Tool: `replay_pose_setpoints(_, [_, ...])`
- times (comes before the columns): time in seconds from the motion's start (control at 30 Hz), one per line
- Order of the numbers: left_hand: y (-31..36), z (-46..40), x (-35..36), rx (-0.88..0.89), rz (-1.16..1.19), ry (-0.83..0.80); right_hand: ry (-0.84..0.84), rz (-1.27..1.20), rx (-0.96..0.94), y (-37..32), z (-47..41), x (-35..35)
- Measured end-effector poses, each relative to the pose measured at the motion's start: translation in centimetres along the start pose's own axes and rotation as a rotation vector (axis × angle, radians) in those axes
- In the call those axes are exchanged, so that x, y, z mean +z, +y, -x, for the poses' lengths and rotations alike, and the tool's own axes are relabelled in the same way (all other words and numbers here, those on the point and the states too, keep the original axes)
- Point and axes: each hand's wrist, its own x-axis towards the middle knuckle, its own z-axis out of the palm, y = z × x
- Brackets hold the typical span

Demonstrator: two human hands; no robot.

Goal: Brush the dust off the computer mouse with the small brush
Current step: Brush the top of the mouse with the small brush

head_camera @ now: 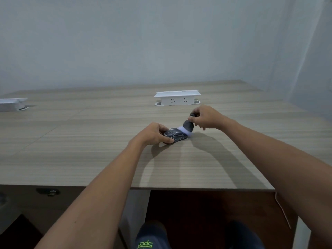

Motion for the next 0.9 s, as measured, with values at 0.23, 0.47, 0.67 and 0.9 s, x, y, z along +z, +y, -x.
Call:
replay_pose_setpoints(0.23, [0.0, -0.2, -0.1, -0.004, -0.025, 0.003, 0.012, -0.041, -0.019, -0.4, 0.0, 0.7])
replay_pose_setpoints(0.47, [-0.3, -0.3, 0.1, 0.009, -0.025, 0.023, 0.013, -0.119, -0.001, 0.0, 0.2, 0.4])
replay_pose_setpoints(0.67, [-0.4, -0.4, 0.1, 0.011, -0.024, 0.022, -0.001, 0.031, -0.023, -0.4, 0.5, 1.0])
replay_pose_setpoints(0.9, [-0.6, -0.5, 0.2, 0.009, -0.014, 0.034, 0.007, -0.282, -0.029, -0.8, 0.5, 0.9])
